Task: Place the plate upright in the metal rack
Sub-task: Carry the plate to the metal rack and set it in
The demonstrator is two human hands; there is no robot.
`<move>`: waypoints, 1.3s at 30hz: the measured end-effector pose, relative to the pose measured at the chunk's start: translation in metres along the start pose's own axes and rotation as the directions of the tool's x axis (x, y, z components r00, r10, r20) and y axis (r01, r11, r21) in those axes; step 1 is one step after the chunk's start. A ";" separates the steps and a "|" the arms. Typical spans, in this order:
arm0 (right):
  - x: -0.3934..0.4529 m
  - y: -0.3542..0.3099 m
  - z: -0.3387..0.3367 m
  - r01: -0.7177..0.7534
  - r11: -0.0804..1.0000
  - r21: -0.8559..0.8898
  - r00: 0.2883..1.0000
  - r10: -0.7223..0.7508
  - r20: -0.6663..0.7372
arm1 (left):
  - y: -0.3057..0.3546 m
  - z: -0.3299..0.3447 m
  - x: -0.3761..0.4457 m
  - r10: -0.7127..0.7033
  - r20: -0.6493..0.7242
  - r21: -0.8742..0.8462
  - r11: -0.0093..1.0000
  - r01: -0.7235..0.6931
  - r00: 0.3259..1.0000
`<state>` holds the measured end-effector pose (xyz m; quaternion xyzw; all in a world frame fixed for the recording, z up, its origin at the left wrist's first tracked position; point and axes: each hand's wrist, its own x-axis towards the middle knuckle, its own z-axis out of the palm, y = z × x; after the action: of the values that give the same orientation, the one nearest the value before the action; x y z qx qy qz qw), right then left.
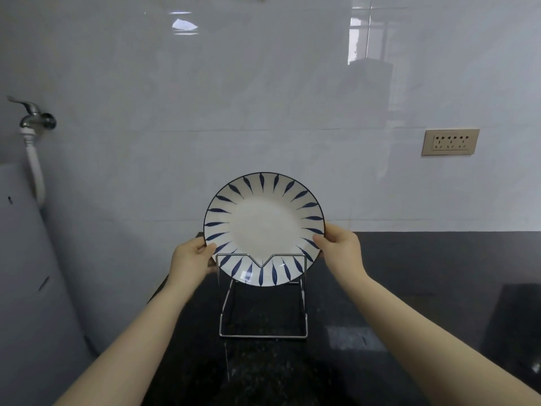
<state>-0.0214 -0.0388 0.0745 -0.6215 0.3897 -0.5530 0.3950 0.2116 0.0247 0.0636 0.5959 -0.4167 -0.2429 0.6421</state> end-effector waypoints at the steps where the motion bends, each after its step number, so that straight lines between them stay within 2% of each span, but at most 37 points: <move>1: -0.002 0.002 0.000 0.000 1.000 0.006 1.000 0.000 0.003 | -0.004 0.000 -0.001 -0.011 0.001 0.006 1.000 0.011 1.000; 5: -0.009 0.012 0.000 -0.002 1.000 -0.001 1.000 0.002 0.009 | -0.017 -0.002 -0.004 -0.039 0.024 0.049 0.998 0.038 0.999; 23: -0.027 0.041 0.002 -0.103 0.994 -0.021 0.994 0.104 0.018 | -0.049 -0.005 -0.021 -0.171 0.058 0.044 0.985 0.169 0.984; 39: -0.031 0.052 0.003 -0.145 0.987 -0.069 0.989 0.147 0.023 | -0.051 -0.005 -0.026 -0.213 0.058 0.083 0.975 0.208 0.975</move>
<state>-0.0236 -0.0305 0.0144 -0.6119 0.4471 -0.5002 0.4188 0.2113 0.0397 0.0082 0.6524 -0.3812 -0.3131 0.5754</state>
